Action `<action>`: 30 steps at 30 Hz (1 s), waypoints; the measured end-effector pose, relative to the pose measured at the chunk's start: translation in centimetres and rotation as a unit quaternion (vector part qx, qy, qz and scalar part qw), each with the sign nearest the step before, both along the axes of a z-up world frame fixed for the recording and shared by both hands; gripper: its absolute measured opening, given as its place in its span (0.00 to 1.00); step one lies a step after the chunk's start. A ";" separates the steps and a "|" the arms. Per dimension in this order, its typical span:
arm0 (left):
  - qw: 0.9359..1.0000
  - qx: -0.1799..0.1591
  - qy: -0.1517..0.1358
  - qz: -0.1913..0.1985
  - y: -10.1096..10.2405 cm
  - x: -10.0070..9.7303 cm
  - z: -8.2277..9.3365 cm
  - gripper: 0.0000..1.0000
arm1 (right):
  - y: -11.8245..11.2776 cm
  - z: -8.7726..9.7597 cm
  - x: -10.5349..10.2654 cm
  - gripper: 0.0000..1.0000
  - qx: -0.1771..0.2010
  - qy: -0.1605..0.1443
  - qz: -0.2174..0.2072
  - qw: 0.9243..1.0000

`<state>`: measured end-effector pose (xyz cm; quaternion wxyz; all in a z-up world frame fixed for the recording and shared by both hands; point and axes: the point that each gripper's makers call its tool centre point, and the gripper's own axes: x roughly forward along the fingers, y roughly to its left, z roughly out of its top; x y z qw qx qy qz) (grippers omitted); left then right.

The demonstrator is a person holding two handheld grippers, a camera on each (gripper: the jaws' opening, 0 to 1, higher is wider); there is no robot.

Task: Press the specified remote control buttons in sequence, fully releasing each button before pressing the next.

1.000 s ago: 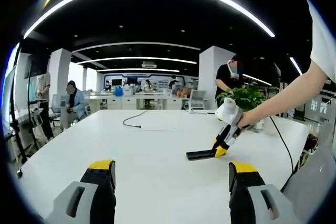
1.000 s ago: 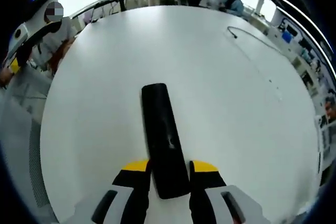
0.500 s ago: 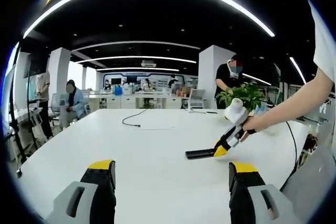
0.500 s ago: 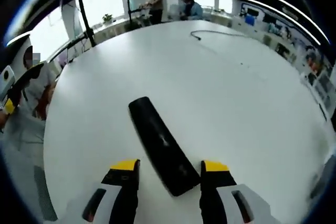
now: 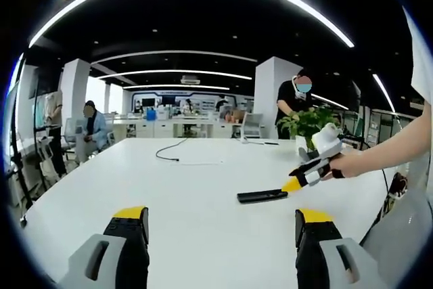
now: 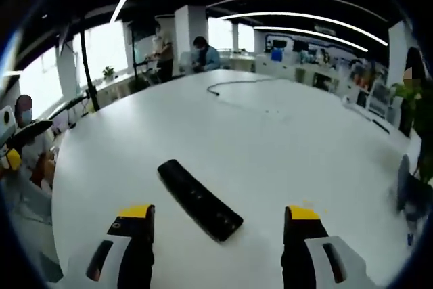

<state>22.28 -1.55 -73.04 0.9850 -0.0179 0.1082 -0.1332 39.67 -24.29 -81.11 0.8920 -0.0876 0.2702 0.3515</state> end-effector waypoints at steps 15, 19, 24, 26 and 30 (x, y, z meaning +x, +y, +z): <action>1.000 0.003 0.008 -0.014 -0.6 -0.2 -0.3 0.93 | -1.7 6.9 -5.4 0.99 0.058 -0.092 -0.051 0.993; 1.000 0.006 0.006 -0.017 -0.8 -0.3 -0.2 0.93 | -2.6 8.5 -6.9 0.99 0.073 -0.112 -0.066 0.989; 1.000 0.007 0.004 -0.016 -0.8 -0.3 -0.2 0.93 | -3.9 9.4 -9.0 0.99 0.064 -0.126 -0.073 0.987; 1.000 0.009 0.004 -0.016 -0.8 -0.3 -0.2 0.92 | -4.4 9.3 -10.0 0.99 0.053 -0.128 -0.069 0.988; 1.000 0.007 0.003 -0.016 -0.7 -0.3 -0.1 0.92 | -5.2 8.9 -11.5 0.99 0.032 -0.132 -0.068 0.988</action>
